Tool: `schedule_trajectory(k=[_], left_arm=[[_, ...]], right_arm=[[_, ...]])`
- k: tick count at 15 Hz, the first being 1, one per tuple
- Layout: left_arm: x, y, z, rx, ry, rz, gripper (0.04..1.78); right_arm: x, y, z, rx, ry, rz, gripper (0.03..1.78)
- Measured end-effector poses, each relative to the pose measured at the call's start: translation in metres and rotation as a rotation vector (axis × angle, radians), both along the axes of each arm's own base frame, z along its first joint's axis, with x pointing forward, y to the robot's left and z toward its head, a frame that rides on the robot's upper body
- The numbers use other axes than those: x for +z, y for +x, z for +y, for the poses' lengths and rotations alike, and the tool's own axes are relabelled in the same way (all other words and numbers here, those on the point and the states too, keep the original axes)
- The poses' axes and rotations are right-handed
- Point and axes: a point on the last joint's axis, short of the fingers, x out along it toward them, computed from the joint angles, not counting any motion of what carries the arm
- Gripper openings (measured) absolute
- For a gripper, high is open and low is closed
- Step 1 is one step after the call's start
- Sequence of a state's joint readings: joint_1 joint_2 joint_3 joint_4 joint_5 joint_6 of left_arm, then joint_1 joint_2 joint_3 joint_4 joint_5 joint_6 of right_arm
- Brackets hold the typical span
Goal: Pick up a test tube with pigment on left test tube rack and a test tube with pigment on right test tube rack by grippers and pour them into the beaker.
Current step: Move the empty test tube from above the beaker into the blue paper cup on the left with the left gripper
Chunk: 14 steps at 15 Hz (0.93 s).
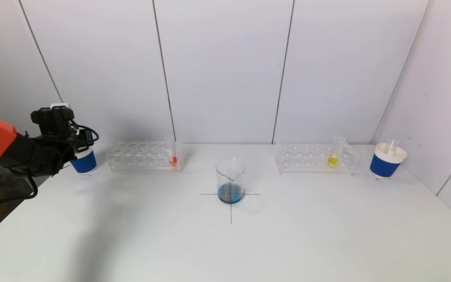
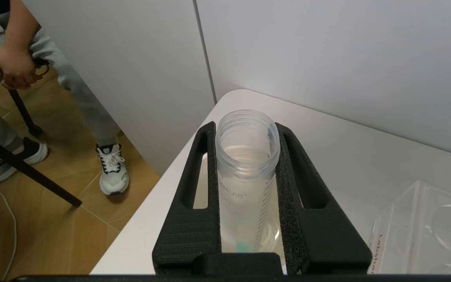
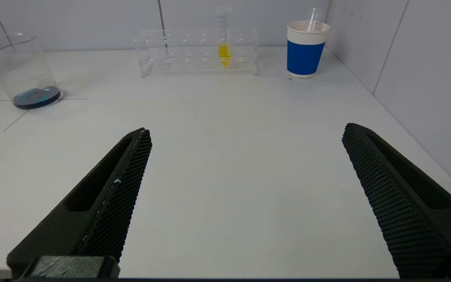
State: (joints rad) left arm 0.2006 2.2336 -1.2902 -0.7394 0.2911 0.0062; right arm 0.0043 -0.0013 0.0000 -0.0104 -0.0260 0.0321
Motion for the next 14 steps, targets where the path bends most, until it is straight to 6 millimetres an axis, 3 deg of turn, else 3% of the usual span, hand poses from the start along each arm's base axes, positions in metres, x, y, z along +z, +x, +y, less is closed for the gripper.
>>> schedule_trajectory(k=[11,14], left_arm=[[0.0003,0.0003,0.0001,0.0,0.003,-0.016,0.44],[0.0006,0.0005,0.0,-0.001,0.004,-0.02,0.57]], right_arm=[[0.0,0.0,0.0,0.0,0.0,0.0,1.77],[0.0,0.0,0.0,0.0,0.0,0.0,1.77]])
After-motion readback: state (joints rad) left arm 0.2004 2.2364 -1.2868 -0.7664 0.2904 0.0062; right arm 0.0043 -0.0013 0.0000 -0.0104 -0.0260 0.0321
